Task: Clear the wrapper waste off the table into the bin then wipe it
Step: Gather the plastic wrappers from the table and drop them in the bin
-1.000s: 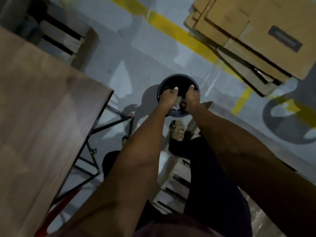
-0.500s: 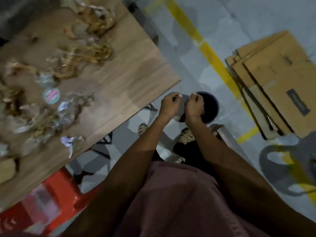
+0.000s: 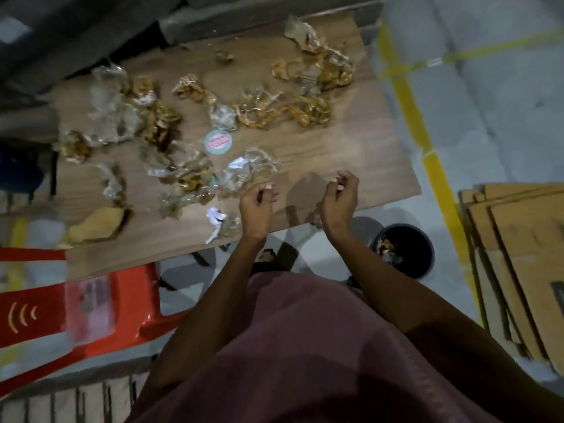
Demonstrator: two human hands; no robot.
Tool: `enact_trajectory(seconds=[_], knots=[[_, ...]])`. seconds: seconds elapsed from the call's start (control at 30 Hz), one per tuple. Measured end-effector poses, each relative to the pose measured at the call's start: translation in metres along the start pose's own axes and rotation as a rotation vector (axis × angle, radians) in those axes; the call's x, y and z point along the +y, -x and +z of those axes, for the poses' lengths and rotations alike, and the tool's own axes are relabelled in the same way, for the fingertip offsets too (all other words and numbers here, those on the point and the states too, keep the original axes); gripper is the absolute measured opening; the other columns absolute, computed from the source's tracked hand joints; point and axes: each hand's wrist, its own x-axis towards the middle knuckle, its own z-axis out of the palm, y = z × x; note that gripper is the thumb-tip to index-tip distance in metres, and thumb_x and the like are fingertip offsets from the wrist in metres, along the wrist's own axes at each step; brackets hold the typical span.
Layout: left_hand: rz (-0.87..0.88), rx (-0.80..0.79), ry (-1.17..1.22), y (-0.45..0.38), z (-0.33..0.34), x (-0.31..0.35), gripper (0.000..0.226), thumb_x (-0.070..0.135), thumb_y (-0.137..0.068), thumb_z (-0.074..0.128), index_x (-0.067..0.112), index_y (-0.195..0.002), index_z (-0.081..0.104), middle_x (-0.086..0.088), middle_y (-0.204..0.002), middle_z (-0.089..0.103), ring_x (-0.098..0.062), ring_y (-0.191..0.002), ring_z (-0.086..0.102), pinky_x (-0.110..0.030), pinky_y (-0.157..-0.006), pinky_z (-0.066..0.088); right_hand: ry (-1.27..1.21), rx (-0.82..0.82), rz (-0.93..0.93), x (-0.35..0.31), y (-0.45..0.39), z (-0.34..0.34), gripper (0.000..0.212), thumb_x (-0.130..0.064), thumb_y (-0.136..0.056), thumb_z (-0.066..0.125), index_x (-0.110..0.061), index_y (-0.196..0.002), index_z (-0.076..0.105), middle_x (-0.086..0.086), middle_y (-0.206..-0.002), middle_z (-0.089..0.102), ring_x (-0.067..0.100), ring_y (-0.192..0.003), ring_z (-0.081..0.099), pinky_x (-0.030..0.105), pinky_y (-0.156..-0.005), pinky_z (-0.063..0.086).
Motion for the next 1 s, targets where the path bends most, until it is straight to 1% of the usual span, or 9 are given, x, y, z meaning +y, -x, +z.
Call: enact_trajectory(seconds=[0.13, 0.23, 0.4, 0.57, 0.67, 0.73, 0.8, 0.87, 1.0], knots=[[-0.151, 0.205, -0.089, -0.014, -0.056, -0.02, 0.013, 0.008, -0.095, 0.063, 0.008, -0.098, 0.075, -0.009, -0.09, 0.074, -0.027, -0.086, 0.071, -0.042, -0.084, 0.06, 0.057, -0.165, 0.0, -0.022, 0.017, 0.058, 0.047, -0.035, -0.103, 0.045, -0.008, -0.142, 0.041, 0.005, -0.126, 0.053, 0.027, -0.108, 0.059, 0.046, -0.094, 0.053], [-0.249, 0.304, -0.087, -0.02, -0.095, -0.034, 0.015, 0.006, -0.087, 0.068, 0.01, -0.101, 0.073, -0.002, -0.093, 0.071, -0.024, -0.089, 0.071, -0.033, -0.082, 0.059, 0.137, -0.277, -0.024, -0.033, 0.031, 0.096, 0.075, -0.053, -0.097, 0.043, -0.004, -0.151, 0.027, 0.018, -0.146, 0.042, 0.04, -0.124, 0.054, 0.049, -0.104, 0.049], [-0.092, 0.122, -0.227, -0.021, -0.133, -0.042, 0.027, 0.001, -0.086, 0.072, 0.011, -0.11, 0.066, -0.006, -0.109, 0.062, -0.017, -0.1, 0.06, -0.019, -0.078, 0.048, 0.377, -0.424, -0.147, -0.039, 0.052, 0.134, 0.092, -0.056, -0.087, 0.05, 0.001, -0.154, 0.026, 0.025, -0.153, 0.034, 0.039, -0.14, 0.034, 0.05, -0.115, 0.034], [0.148, -0.023, -0.342, -0.038, -0.15, -0.056, 0.027, 0.006, -0.095, 0.05, 0.007, -0.116, 0.067, -0.01, -0.121, 0.059, -0.024, -0.113, 0.059, -0.034, -0.099, 0.049, 0.667, -0.584, -0.283, -0.046, 0.062, 0.155, 0.095, -0.048, -0.089, 0.07, -0.014, -0.161, 0.02, 0.018, -0.168, 0.011, 0.04, -0.153, 0.012, 0.06, -0.119, 0.018], [0.315, -0.156, -0.463, -0.052, -0.152, -0.047, 0.041, 0.0, -0.091, 0.048, 0.004, -0.129, 0.061, -0.012, -0.137, 0.051, -0.01, -0.123, 0.047, -0.011, -0.102, 0.038, 0.743, -0.558, -0.338, -0.054, 0.052, 0.16, 0.089, -0.052, -0.09, 0.066, -0.018, -0.16, 0.023, 0.017, -0.168, 0.011, 0.043, -0.151, 0.017, 0.062, -0.115, 0.024], [0.419, -0.223, -0.601, -0.061, -0.152, -0.042, 0.041, -0.003, -0.091, 0.053, 0.007, -0.13, 0.06, -0.013, -0.142, 0.049, -0.02, -0.126, 0.052, -0.027, -0.097, 0.049, 0.72, -0.482, -0.313, -0.059, 0.044, 0.165, 0.086, -0.055, -0.089, 0.055, -0.014, -0.159, 0.026, 0.019, -0.167, 0.015, 0.044, -0.148, 0.021, 0.062, -0.112, 0.027], [0.52, -0.18, -0.728, -0.065, -0.153, -0.038, 0.038, 0.004, -0.094, 0.056, 0.009, -0.131, 0.06, -0.012, -0.14, 0.053, -0.027, -0.125, 0.056, -0.042, -0.091, 0.055, 0.679, -0.397, -0.28, -0.063, 0.036, 0.169, 0.085, -0.052, -0.084, 0.05, -0.013, -0.157, 0.03, 0.019, -0.165, 0.02, 0.043, -0.145, 0.024, 0.061, -0.111, 0.028], [0.429, -0.086, -0.719, -0.063, -0.157, -0.026, 0.036, 0.029, -0.104, 0.05, 0.017, -0.137, 0.058, -0.002, -0.139, 0.057, -0.022, -0.129, 0.053, -0.04, -0.105, 0.049, 0.673, -0.36, -0.296, -0.065, 0.027, 0.173, 0.082, -0.05, -0.084, 0.051, -0.014, -0.156, 0.032, 0.018, -0.164, 0.023, 0.041, -0.145, 0.025, 0.06, -0.111, 0.028], [0.305, 0.236, -0.697, -0.063, -0.172, -0.03, 0.048, 0.043, -0.098, 0.061, 0.016, -0.137, 0.054, -0.016, -0.144, 0.051, -0.036, -0.133, 0.046, -0.052, -0.109, 0.041, 0.712, -0.566, -0.231, -0.058, 0.009, 0.177, 0.089, -0.068, -0.084, 0.033, -0.021, -0.159, 0.029, 0.013, -0.169, 0.016, 0.038, -0.154, 0.011, 0.058, -0.119, 0.016]])
